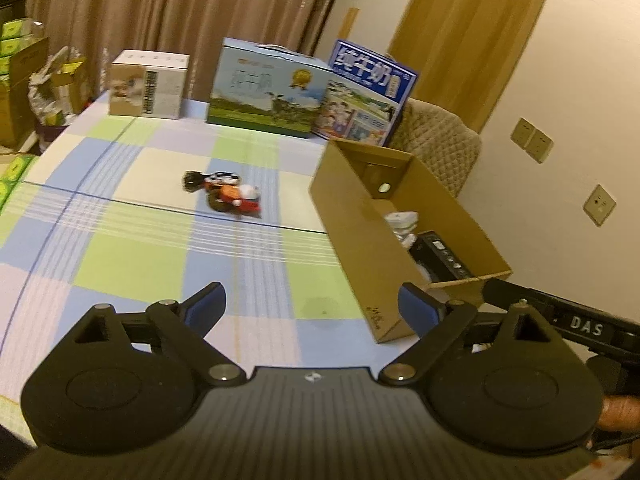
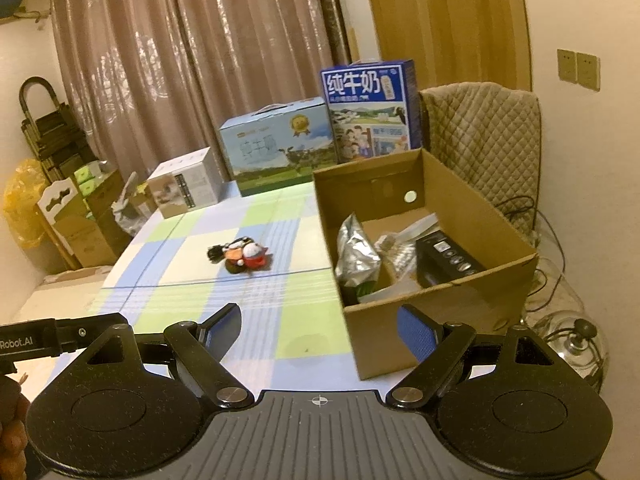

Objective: Organize objects
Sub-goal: 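Move both tools back toward red Doraemon toy on the table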

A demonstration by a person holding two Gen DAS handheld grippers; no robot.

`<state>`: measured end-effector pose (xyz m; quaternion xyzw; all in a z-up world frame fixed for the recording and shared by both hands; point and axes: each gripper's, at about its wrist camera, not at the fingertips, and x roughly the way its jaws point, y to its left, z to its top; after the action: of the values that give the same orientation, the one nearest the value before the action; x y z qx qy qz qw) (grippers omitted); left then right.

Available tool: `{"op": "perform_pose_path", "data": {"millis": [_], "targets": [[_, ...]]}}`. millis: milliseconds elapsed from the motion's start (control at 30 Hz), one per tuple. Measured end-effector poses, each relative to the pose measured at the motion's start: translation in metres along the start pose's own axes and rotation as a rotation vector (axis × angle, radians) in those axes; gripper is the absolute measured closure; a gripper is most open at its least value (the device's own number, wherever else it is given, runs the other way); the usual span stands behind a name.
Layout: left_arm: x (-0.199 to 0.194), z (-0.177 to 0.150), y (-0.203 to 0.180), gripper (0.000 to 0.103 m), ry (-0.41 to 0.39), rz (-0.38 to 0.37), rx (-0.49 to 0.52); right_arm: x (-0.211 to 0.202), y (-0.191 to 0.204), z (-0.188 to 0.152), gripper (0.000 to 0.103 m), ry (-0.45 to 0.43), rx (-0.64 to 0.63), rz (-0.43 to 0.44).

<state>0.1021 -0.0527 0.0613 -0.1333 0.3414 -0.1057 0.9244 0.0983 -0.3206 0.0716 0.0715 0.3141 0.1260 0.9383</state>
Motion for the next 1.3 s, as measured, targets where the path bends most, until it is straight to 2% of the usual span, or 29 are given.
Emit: {"op": "perform_pose_path", "data": {"millis": [233,667,1000,1300], "targets": [[-0.005,-0.003,0.024,0.006,-0.001,0.043,-0.021,0.007,0.01,-0.007,0.021,0.017,-0.011,0.025],[-0.002,0.004,0.054,0.004,-0.012,0.113,-0.02,0.029,0.03,-0.004,0.021,0.018,-0.045,0.067],[0.03,0.027,0.082,0.004,0.008,0.147,0.014,0.078,0.06,0.009,0.021,0.041,-0.09,0.108],[0.076,0.048,0.11,0.004,0.016,0.179,0.034,0.146,0.074,0.023,0.021,0.057,-0.116,0.119]]}}
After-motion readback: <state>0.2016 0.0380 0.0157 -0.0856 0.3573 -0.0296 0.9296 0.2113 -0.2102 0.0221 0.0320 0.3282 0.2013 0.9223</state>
